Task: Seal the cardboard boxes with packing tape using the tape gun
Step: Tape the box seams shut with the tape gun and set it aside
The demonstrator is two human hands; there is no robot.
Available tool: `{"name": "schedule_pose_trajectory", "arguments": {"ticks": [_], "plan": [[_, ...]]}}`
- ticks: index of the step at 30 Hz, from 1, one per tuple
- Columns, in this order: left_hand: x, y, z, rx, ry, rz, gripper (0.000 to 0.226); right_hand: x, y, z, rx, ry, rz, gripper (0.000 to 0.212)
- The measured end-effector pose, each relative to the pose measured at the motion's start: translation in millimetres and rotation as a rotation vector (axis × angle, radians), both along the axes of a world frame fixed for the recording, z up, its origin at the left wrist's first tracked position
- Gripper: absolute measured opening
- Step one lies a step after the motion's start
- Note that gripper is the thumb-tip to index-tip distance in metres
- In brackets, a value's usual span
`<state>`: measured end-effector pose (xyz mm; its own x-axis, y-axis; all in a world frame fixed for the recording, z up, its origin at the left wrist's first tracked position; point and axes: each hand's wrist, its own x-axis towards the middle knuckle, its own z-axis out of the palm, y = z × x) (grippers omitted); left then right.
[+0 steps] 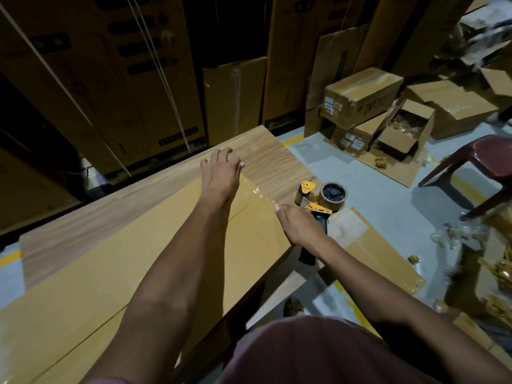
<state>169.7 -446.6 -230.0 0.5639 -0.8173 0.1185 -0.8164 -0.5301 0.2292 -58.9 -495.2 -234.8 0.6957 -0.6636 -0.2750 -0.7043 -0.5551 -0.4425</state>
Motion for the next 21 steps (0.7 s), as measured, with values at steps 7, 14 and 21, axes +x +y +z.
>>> {"name": "schedule_pose_trajectory", "arguments": {"ticks": [7, 14, 21], "plan": [[-67.0, 22.7, -16.6, -0.061, 0.025, -0.338, 0.028, 3.5, 1.1, 0.3, 0.067, -0.083, -0.041, 0.048], [-67.9, 21.3, -16.8, -0.067, 0.032, -0.290, 0.034, -53.6, 12.6, -4.6, 0.225, -0.264, -0.086, 0.030], [-71.3, 20.0, -16.3, -0.072, 0.074, -0.285, 0.029, 5.3, 4.9, 9.6, 0.037, -0.010, -0.061, 0.044]]}}
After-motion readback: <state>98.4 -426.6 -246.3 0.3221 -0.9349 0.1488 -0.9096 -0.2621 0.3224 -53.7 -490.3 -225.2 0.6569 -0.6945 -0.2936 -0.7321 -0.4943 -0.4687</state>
